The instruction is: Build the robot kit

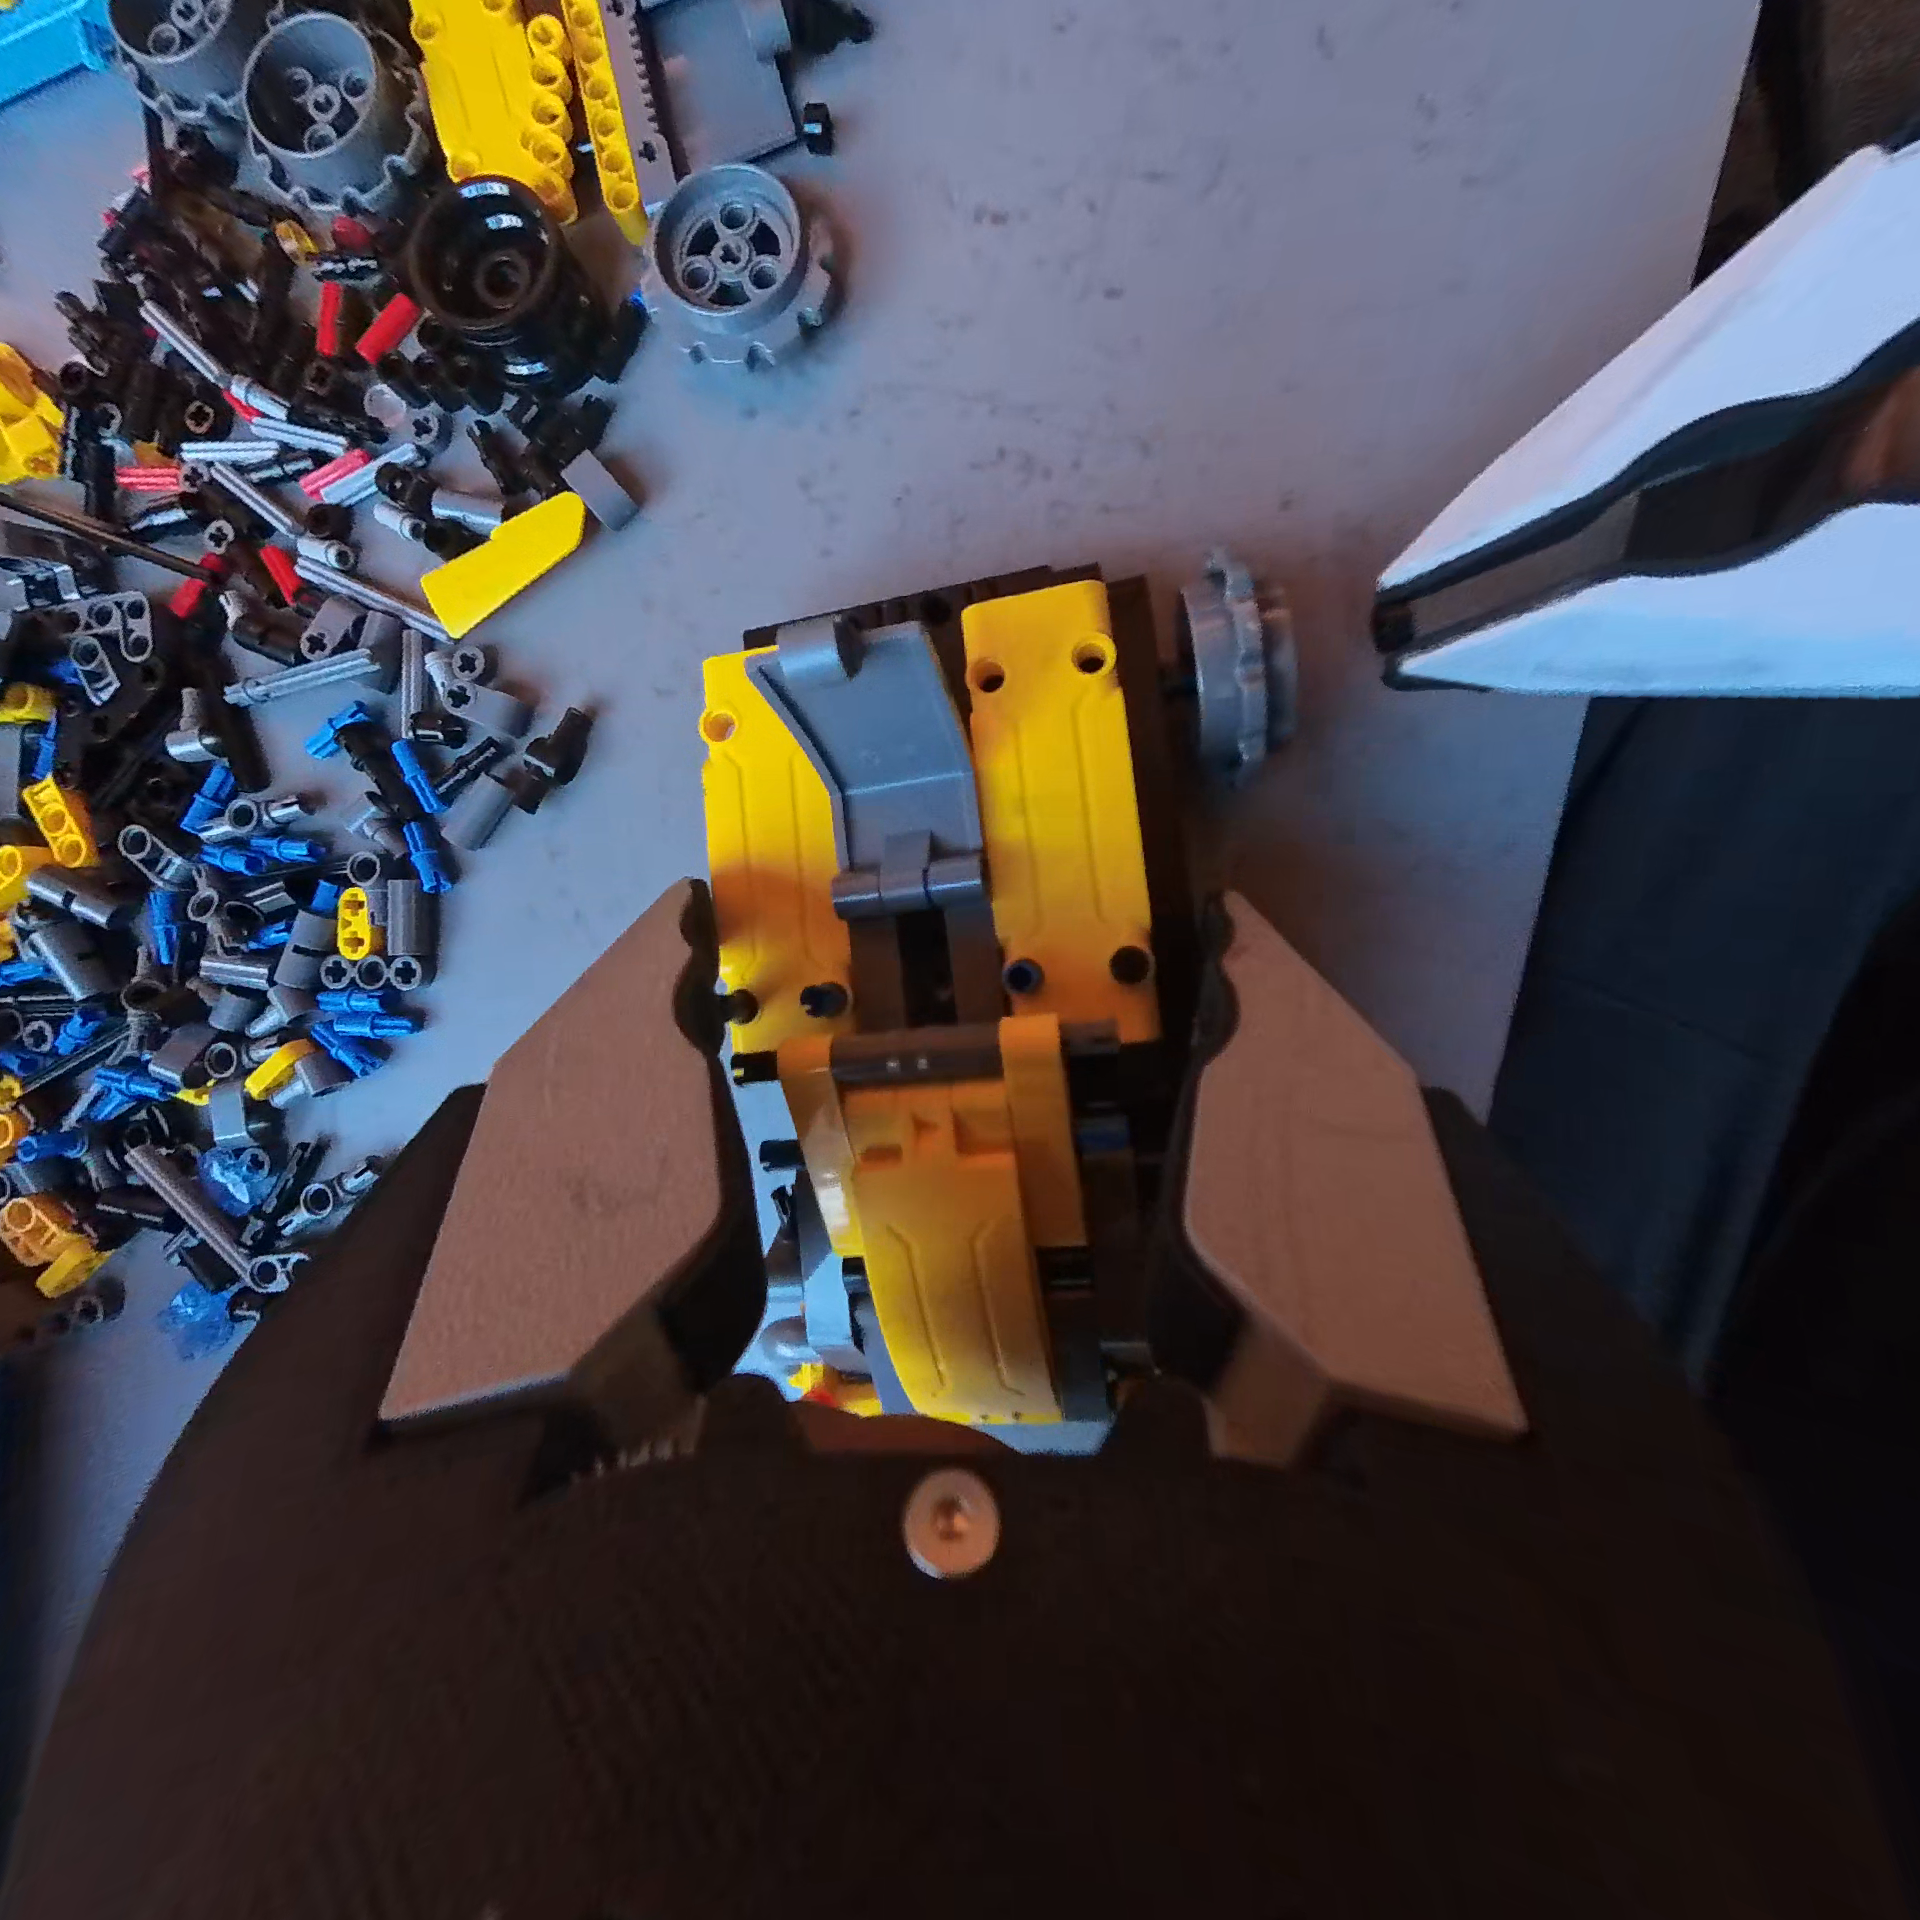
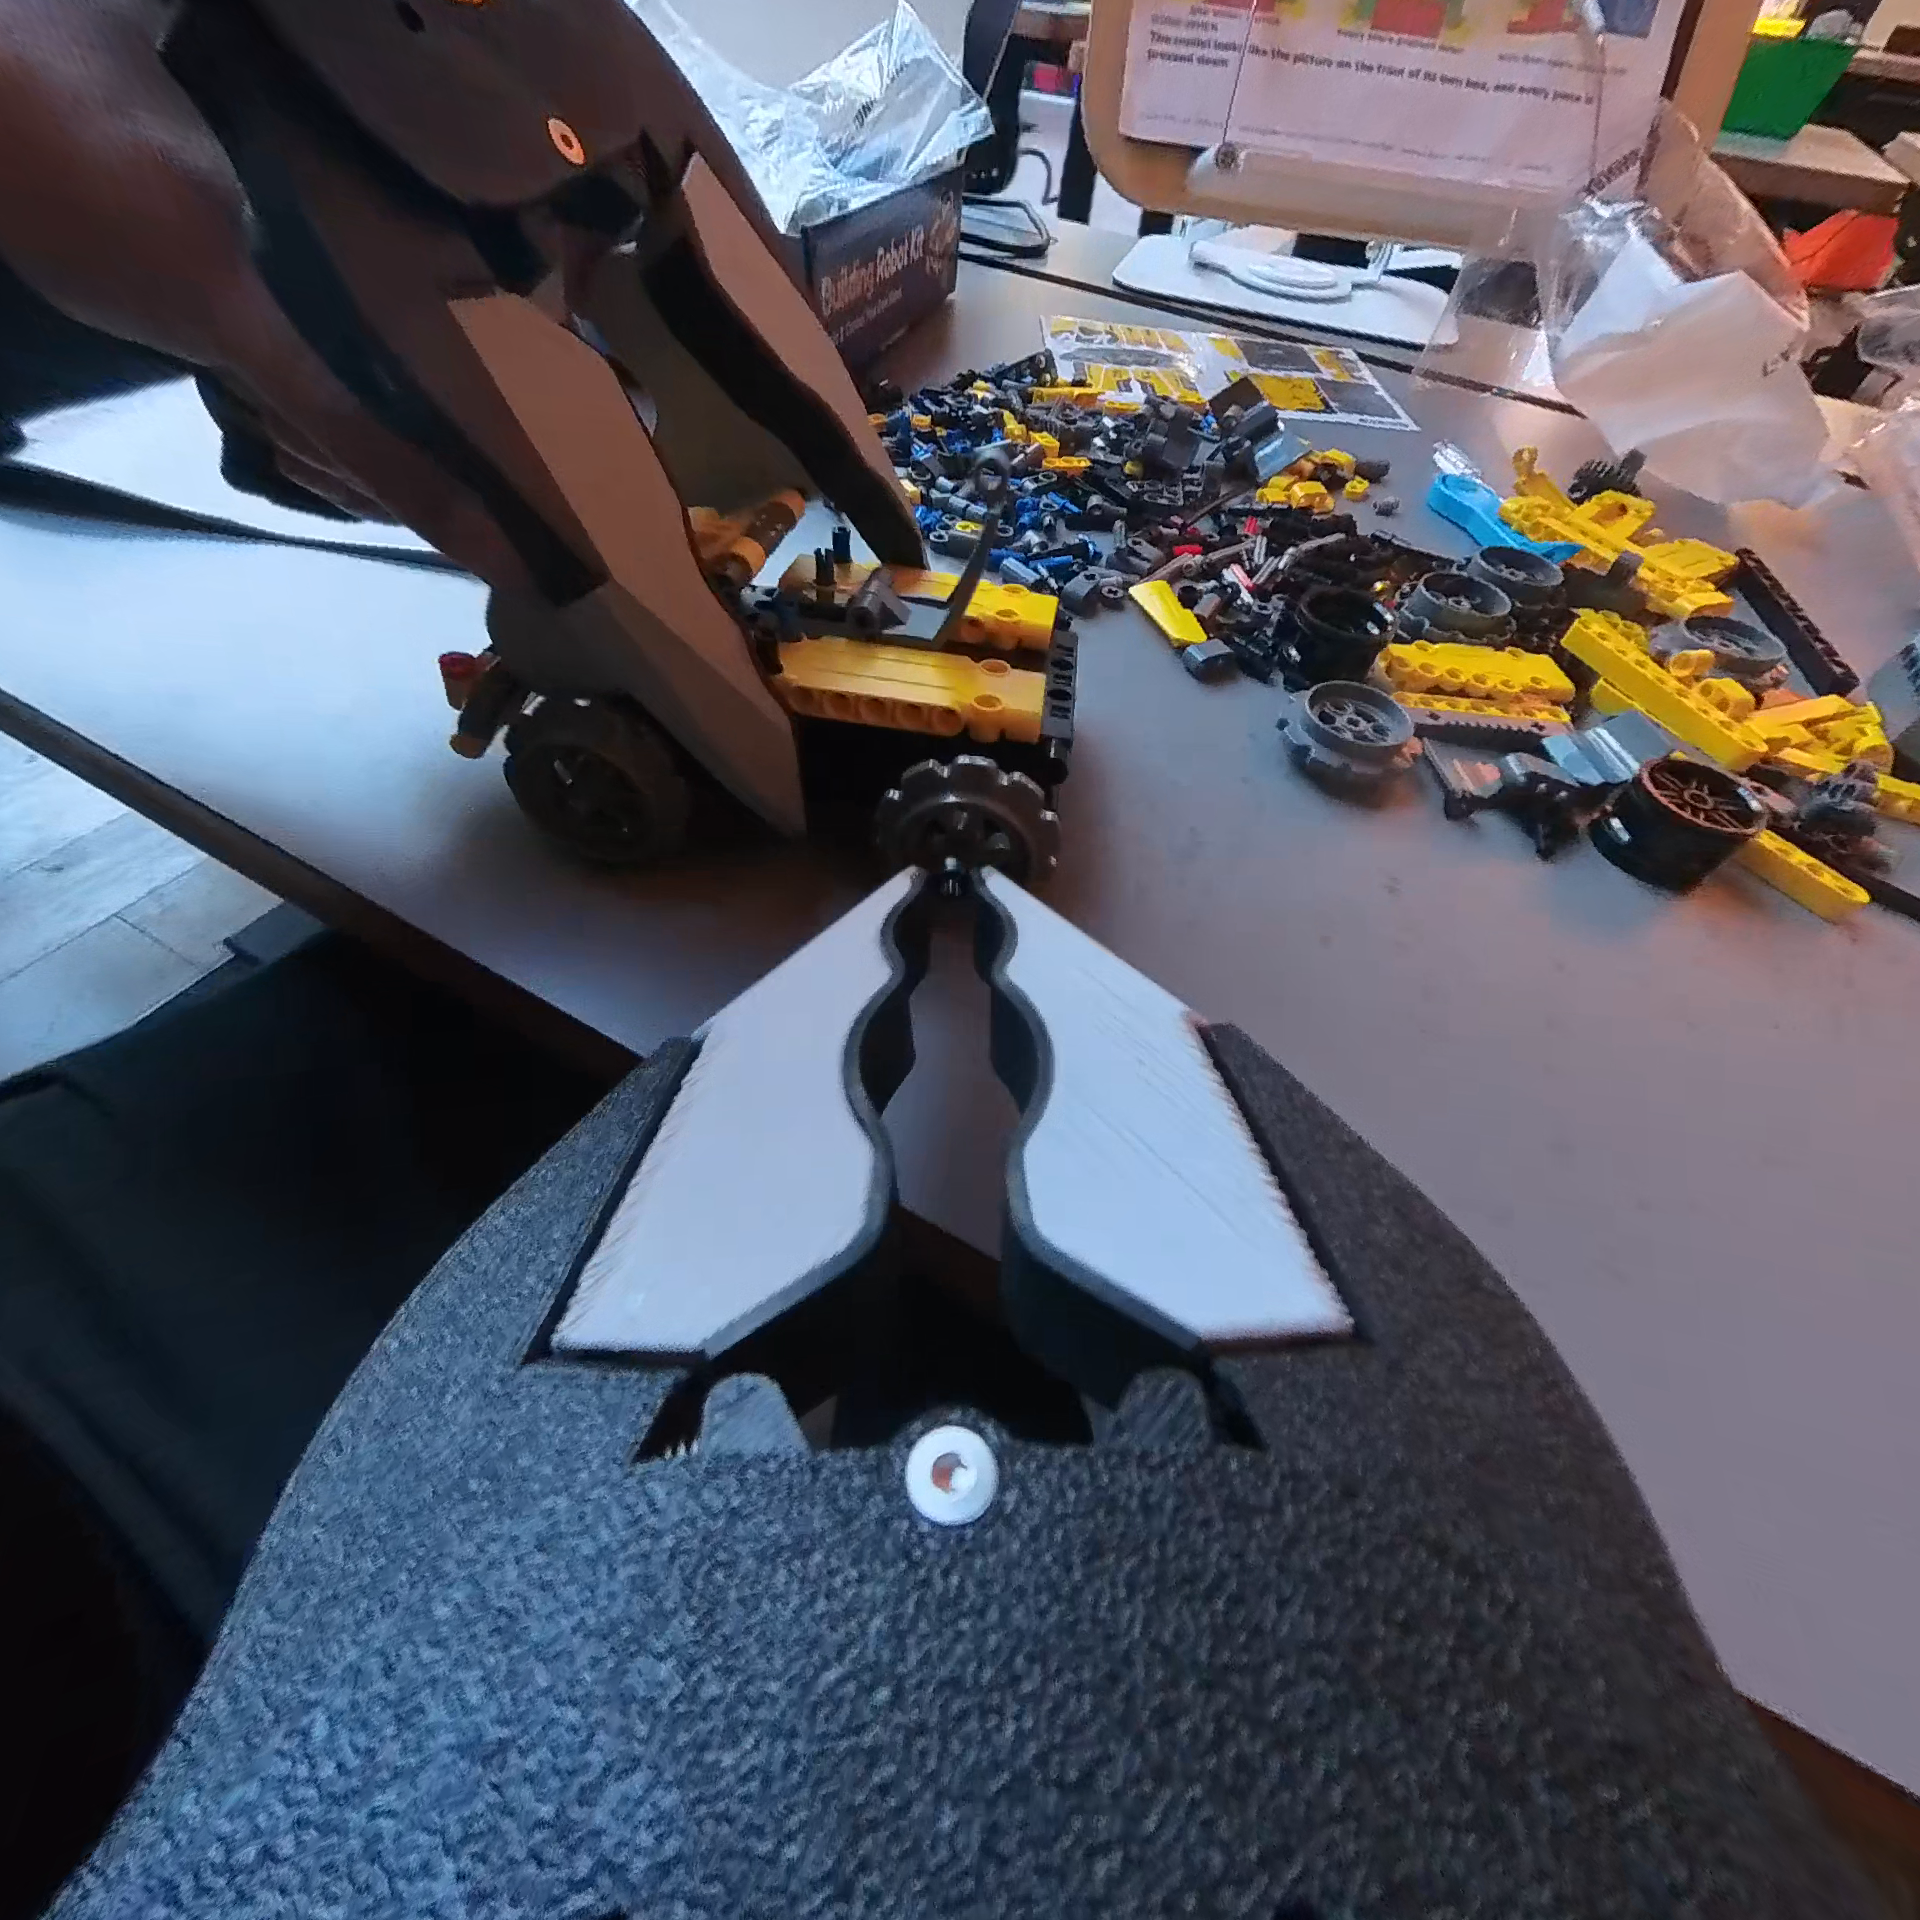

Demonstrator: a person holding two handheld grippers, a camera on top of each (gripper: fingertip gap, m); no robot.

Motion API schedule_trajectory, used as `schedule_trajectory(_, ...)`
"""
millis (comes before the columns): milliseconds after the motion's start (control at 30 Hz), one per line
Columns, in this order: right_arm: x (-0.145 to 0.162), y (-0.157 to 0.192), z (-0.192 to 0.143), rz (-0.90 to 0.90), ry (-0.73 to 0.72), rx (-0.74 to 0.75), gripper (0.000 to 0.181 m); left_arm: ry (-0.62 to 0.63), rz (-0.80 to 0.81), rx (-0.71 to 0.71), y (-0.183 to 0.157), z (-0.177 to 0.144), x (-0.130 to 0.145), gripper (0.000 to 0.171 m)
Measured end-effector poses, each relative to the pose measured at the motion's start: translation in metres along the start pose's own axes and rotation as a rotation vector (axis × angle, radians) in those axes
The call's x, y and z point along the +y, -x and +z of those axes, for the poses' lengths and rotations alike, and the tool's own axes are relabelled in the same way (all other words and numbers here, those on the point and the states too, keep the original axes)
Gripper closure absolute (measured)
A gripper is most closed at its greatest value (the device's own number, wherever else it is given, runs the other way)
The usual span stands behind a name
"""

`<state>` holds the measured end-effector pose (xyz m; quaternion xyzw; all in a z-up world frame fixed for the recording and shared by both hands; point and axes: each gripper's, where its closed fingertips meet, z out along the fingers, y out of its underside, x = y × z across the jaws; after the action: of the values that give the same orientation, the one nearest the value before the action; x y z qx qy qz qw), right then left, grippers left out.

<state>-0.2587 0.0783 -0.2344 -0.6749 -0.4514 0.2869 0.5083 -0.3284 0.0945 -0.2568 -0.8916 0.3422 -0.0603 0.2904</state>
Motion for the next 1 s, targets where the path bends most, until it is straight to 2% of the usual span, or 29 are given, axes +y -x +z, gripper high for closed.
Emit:
schedule_trajectory(500,0.003,0.003,-0.002,0.107,-0.059,0.027,0.175,-0.098,0.033,0.025,-0.009,0.000,-0.004,0.082)
schedule_trajectory(733,0.005,0.005,0.000,0.038,-0.028,0.078,0.175,-0.104,0.054,0.033,-0.010,0.001,-0.005,0.082)
schedule_trajectory(1000,0.020,0.002,-0.024,0.103,-0.021,0.106,0.175,-0.129,0.075,0.052,-0.025,0.005,-0.014,0.082)
